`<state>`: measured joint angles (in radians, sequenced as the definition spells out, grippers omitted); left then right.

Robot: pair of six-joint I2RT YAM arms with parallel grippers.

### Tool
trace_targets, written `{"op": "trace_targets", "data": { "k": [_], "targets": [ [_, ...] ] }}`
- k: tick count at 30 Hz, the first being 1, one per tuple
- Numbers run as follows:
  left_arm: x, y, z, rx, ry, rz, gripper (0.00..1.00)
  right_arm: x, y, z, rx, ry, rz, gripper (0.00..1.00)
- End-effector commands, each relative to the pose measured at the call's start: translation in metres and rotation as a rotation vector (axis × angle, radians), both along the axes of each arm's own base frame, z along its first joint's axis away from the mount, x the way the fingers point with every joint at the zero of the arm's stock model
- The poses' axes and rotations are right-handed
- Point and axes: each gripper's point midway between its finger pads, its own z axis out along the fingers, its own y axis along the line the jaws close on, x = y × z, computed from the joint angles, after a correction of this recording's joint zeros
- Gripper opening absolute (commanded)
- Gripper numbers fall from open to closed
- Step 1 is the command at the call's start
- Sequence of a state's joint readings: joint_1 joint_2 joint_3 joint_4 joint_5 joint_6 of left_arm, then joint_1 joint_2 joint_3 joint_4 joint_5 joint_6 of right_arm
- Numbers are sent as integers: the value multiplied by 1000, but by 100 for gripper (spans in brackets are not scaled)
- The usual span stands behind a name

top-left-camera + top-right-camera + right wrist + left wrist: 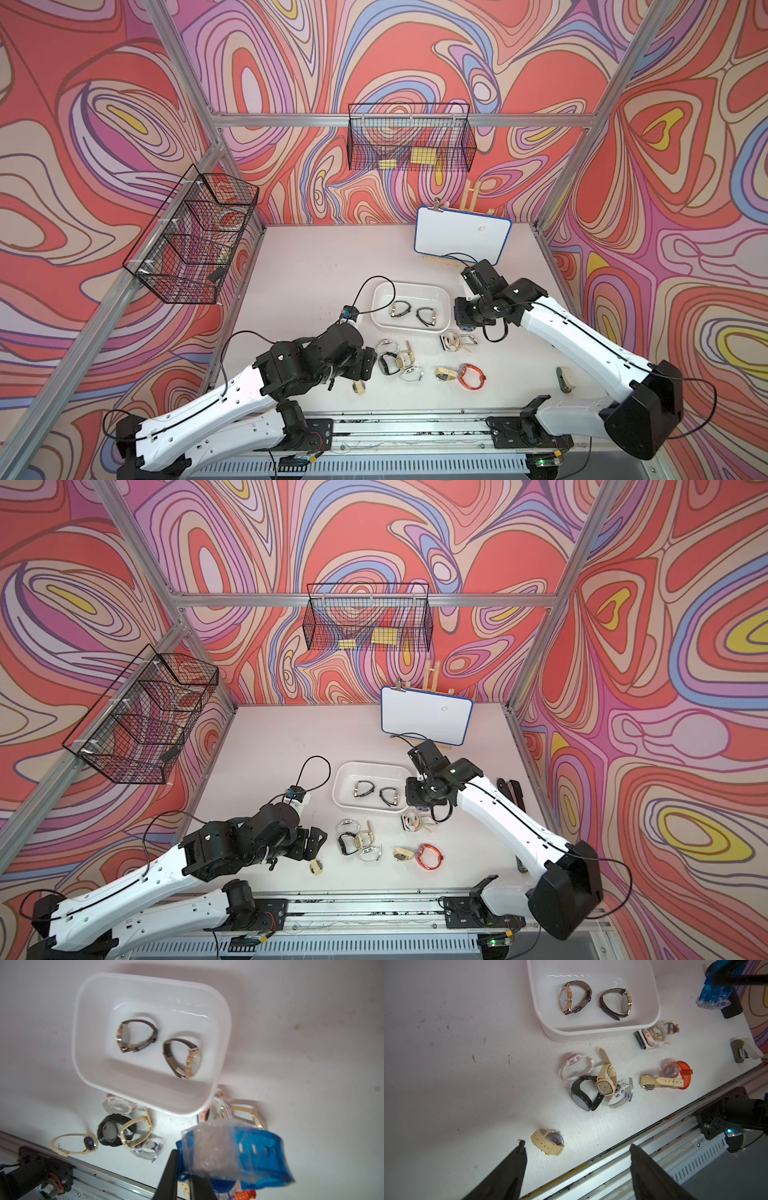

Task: Put the watch into the storage box
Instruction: Place the watch in the storage box.

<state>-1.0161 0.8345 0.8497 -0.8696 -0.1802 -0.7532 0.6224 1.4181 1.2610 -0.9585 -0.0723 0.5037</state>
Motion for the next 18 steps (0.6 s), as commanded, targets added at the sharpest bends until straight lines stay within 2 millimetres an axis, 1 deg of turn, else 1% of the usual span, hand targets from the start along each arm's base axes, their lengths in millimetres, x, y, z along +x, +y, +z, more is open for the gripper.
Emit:
{"op": "trace_targets", "data": {
  "k": [1,3,5,8,11,15,18],
  "targets": [
    [7,0,0,13,-40,20,83,4,43,-14,-8,42,144,0],
    [9,1,2,13,-54,25,83,16,56,-30,-26,67,162,0],
    [10,1,4,10,-66,25,83,25,63,-47,-50,90,177,0],
    [10,1,7,4,-77,17,84,36,73,-76,-82,134,187,0],
    [11,0,8,1,-88,9,84,44,79,-95,-97,159,189,0],
    [13,-2,11,-6,-100,-2,84,45,81,-118,-120,196,194,0],
    [14,-4,13,-8,-109,-5,84,40,80,-130,-126,225,195,0]
  ]
}}
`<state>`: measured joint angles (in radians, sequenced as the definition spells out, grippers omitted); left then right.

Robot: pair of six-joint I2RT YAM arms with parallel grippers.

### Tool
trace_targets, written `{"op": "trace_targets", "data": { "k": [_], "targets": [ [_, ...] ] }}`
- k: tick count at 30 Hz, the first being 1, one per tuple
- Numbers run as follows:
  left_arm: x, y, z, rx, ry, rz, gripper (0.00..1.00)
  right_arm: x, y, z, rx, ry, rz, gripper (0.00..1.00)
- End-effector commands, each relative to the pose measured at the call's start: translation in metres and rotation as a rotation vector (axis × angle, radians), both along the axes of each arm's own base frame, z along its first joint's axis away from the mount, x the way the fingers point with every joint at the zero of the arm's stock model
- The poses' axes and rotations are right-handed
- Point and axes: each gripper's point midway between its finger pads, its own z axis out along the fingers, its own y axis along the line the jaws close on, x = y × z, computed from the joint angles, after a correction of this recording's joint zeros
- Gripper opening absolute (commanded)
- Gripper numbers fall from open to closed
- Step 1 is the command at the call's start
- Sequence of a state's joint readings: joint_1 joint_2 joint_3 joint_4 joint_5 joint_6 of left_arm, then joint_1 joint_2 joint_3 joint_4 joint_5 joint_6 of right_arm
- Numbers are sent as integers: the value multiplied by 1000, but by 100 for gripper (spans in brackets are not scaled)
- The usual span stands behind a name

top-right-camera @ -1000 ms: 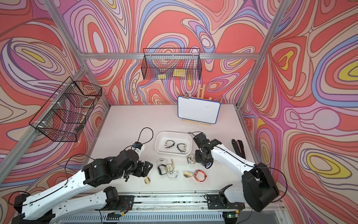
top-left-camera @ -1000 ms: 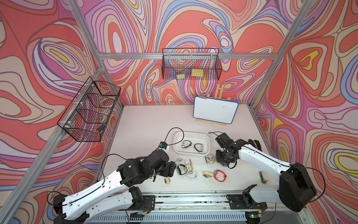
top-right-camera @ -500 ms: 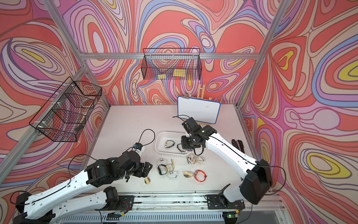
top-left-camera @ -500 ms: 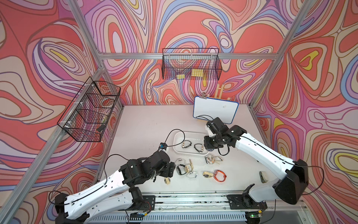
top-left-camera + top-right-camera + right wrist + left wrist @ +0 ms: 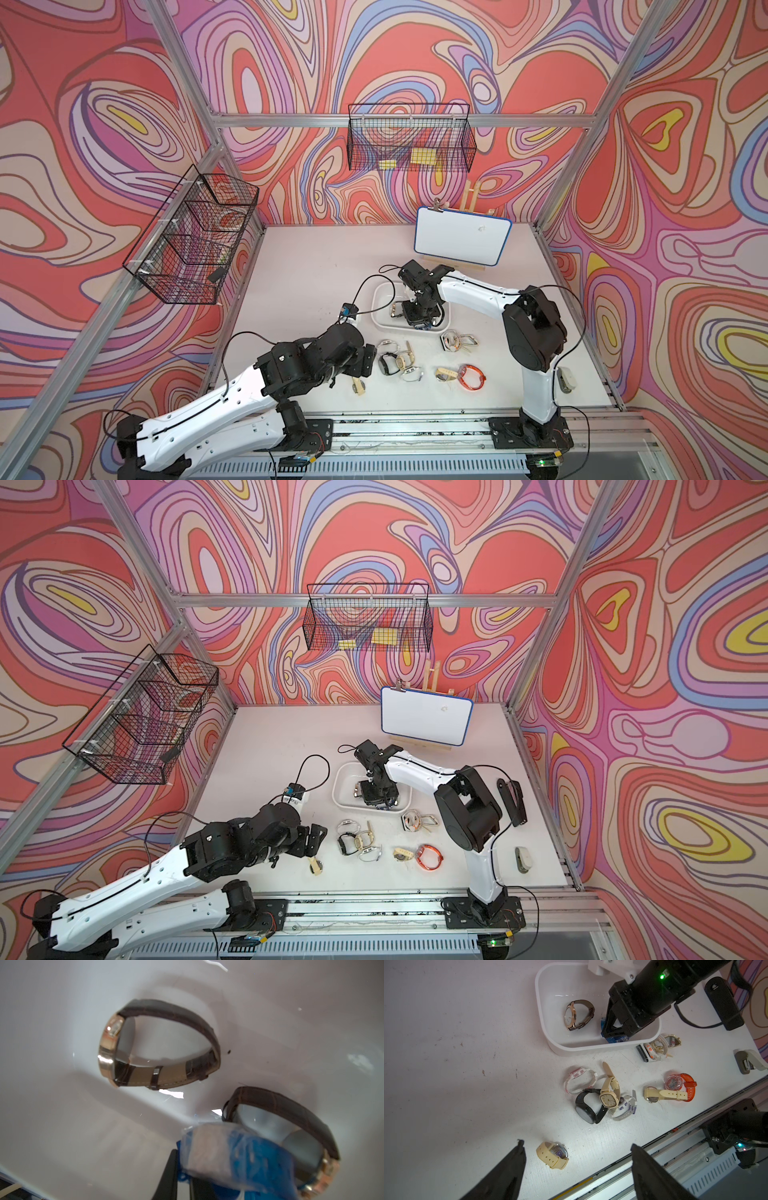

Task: Put the watch into the storage box
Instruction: Place the watch in the storage box, then pick up the watch at the center of the board.

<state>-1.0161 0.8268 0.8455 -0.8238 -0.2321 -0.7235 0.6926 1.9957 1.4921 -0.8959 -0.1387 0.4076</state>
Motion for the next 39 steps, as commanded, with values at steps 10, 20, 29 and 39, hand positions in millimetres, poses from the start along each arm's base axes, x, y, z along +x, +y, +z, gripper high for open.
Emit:
{"op": "trace_targets", "data": {
  "k": [10,20,29,39],
  "targets": [
    [-6,11,-3,26,49,50,84,3,14,79,201,-155,15,65],
    [-49,24,-32,-96,258,99,83,-50,-25,176,415,-363,5,90],
    [-67,33,-66,-100,351,178,98,-113,-65,166,520,-332,-66,98],
    [-57,9,-98,-7,333,231,97,-122,-68,152,546,-311,-92,98]
  ]
}}
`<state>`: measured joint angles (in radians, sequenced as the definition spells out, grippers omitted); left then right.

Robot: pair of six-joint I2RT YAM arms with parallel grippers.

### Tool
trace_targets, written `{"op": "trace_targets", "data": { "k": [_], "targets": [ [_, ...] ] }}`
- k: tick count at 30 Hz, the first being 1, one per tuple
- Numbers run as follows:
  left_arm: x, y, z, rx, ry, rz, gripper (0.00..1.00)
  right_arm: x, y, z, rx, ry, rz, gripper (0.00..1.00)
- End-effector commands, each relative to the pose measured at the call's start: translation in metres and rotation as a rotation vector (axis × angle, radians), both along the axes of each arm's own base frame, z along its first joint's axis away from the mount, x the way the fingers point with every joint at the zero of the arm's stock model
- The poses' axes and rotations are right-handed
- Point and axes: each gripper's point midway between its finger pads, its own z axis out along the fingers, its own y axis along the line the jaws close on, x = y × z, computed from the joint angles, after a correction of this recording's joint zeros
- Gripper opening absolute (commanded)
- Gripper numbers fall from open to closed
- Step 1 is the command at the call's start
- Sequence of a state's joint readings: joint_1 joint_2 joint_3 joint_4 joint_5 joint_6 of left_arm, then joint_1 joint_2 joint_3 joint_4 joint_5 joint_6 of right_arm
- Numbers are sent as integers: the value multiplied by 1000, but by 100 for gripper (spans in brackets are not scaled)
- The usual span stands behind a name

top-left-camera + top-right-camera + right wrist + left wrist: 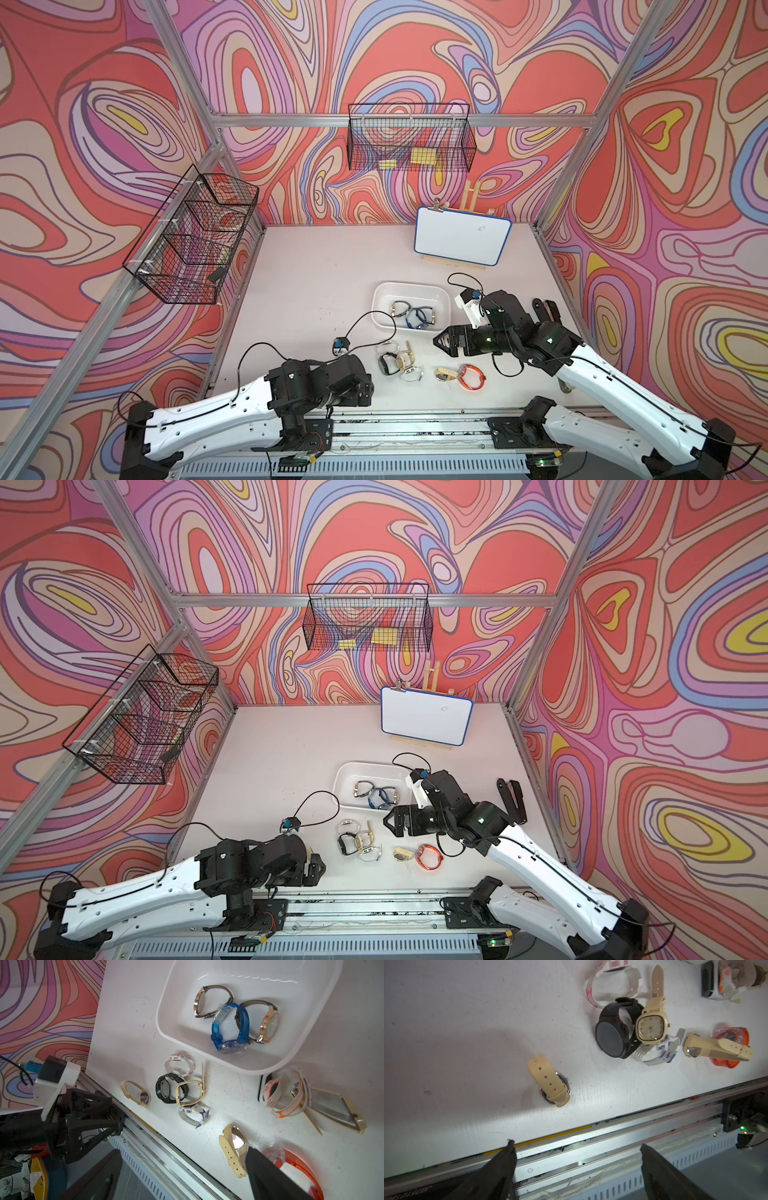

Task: Put the watch into the storage box
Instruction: Pick up the watch at the center of the board.

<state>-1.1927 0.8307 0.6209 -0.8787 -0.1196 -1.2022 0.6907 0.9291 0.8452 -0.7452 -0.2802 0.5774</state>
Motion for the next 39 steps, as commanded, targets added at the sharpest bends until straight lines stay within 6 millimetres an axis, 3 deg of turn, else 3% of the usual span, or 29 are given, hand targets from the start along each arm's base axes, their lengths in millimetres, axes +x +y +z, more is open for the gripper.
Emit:
{"op": "trace_targets", "data": {
  "k": [1,7,10,23,27,36,39],
  "targets": [
    [14,-4,-5,10,-52,68,95,0,5,12,60,-30,5,98],
    [26,-6,-10,68,-86,99,88,-9,2,13,77,-26,16,98],
    [29,-9,-12,91,-98,87,78,-12,-2,10,67,-19,12,98],
    [39,-16,-19,185,-121,61,65,-15,-4,0,58,-1,16,98],
    [42,-14,-24,211,-121,68,51,-19,-4,0,59,-1,31,98],
    [50,-10,-26,254,-123,56,35,-24,-6,-2,62,3,42,98],
    [52,-9,-26,269,-123,45,24,-24,-6,-3,60,4,41,98]
  ]
}}
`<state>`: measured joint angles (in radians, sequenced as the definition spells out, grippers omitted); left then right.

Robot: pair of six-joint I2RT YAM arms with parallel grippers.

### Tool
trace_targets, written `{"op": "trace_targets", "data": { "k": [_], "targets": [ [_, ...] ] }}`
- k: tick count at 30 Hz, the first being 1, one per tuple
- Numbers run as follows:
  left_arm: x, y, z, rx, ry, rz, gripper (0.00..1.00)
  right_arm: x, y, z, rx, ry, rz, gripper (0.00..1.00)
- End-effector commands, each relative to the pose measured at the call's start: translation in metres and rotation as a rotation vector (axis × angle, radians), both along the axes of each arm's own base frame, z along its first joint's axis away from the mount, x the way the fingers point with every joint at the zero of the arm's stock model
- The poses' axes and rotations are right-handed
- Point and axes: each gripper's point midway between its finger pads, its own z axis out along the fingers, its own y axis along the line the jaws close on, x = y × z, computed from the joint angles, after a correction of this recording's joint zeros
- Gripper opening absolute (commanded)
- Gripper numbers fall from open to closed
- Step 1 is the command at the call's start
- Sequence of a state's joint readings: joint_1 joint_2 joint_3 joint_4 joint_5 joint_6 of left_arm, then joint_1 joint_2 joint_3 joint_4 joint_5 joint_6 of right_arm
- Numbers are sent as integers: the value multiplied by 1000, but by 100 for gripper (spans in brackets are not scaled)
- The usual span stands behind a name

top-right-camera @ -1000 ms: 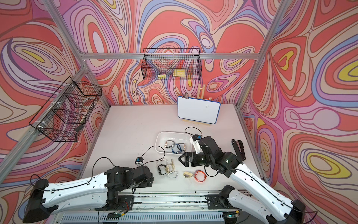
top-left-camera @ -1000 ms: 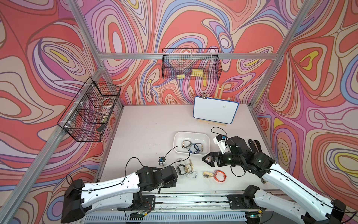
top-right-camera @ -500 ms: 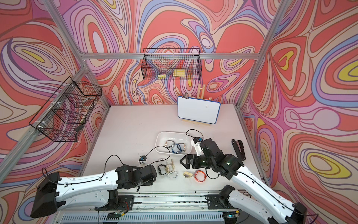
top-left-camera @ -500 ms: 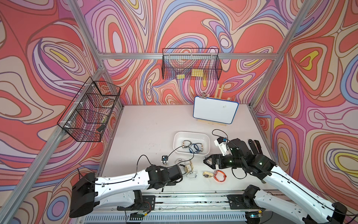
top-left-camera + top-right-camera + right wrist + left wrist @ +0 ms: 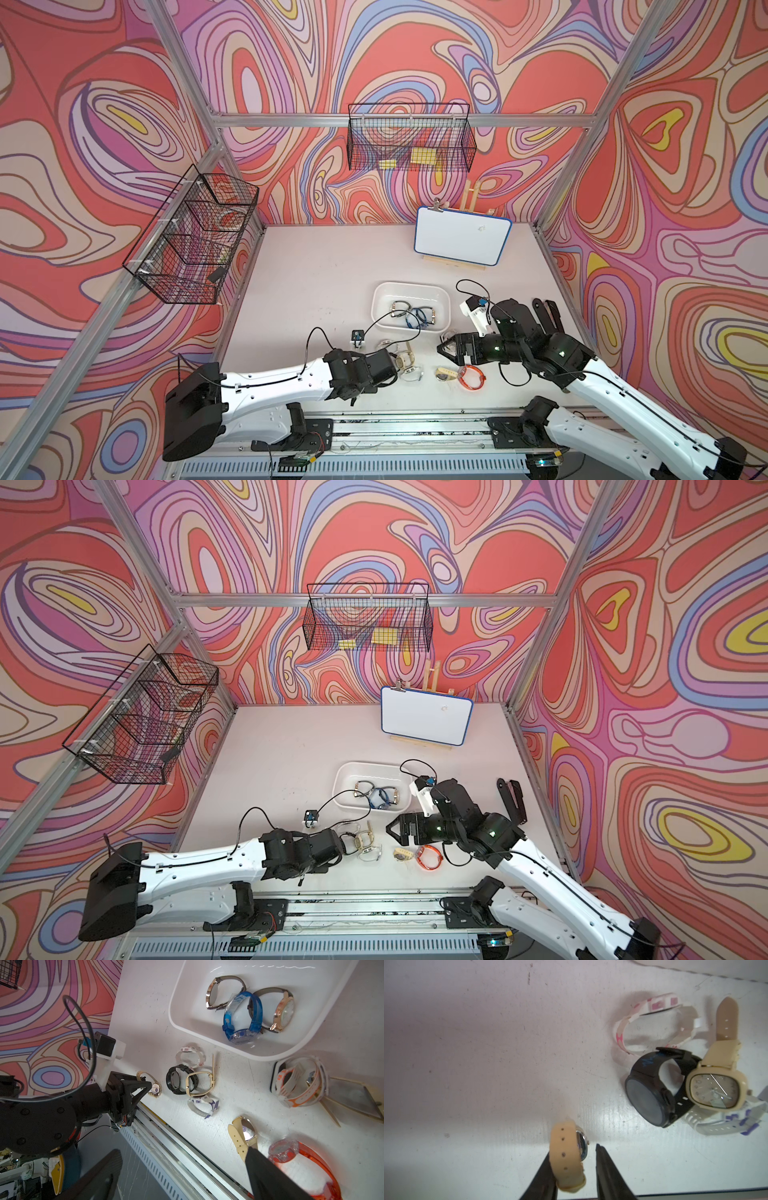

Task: Put the watch into the storage box
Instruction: Pick up the watch at the center of the board.

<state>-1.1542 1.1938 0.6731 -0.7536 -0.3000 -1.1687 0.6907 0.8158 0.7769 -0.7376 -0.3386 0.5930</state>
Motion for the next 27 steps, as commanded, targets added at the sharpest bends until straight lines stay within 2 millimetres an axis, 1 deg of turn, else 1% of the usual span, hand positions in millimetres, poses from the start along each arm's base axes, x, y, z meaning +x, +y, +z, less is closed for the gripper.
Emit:
{"op": "trace_targets", "data": {
  "k": [1,4,9,12,14,16,19,21,23,25,27],
  "targets": [
    [8,0,7,25,-25,-22,20,-3,-2,-6,-12,6,10,98],
    [10,-1,9,26,-26,-32,12,-3,-2,-7,-14,8,11,98],
    [16,0,18,67,-35,-66,9,-2,-4,-6,-25,2,5,98],
    [21,1,31,99,-58,-84,9,-1,-7,-4,-30,-5,-11,98],
    [26,-1,48,94,-83,-98,9,-1,-8,-1,-27,-15,-20,98],
    [34,-7,68,51,-114,-112,10,0,-9,4,-22,-25,-28,98],
    [46,-27,106,-126,-173,-146,11,0,-11,11,-10,-44,-35,98],
    [57,-44,134,-293,-219,-175,12,1,-12,15,-7,-60,-44,98],
    [69,-56,155,-420,-248,-183,13,2,-13,18,-6,-69,-47,98],
    [80,-69,169,-506,-263,-208,13,3,-13,18,-11,-73,-53,98],
    [93,-85,175,-548,-274,-236,13,5,-13,18,-14,-77,-57,98]
  ]
}}
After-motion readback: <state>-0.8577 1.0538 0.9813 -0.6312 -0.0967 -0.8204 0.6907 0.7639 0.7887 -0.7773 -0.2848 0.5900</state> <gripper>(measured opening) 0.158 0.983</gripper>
